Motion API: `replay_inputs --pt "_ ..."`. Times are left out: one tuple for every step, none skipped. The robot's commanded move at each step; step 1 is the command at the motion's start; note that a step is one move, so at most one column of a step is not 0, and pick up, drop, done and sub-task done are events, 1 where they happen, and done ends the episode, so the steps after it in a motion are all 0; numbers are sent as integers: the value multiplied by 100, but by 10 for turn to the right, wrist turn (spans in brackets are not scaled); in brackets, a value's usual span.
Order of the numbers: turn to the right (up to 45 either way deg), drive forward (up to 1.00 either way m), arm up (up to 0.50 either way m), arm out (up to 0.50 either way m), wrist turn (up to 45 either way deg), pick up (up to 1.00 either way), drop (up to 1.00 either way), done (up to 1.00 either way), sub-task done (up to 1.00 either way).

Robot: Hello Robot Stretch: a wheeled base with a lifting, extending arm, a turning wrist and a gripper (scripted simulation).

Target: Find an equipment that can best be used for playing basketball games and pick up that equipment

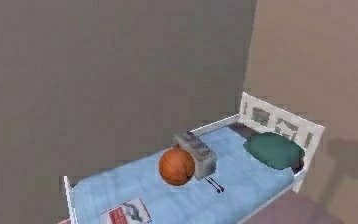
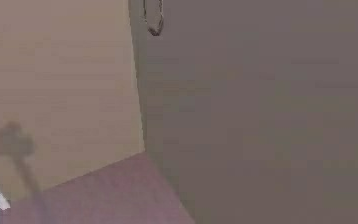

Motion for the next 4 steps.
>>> replay_inputs --pt "-450 0 0 0 0 0 0 0 0" --pt "-420 0 0 0 0 0 0 0 0" --pt "90 0 0 0 0 0 0 0 0" --pt "30 0 0 0 0 0 0 0 0"
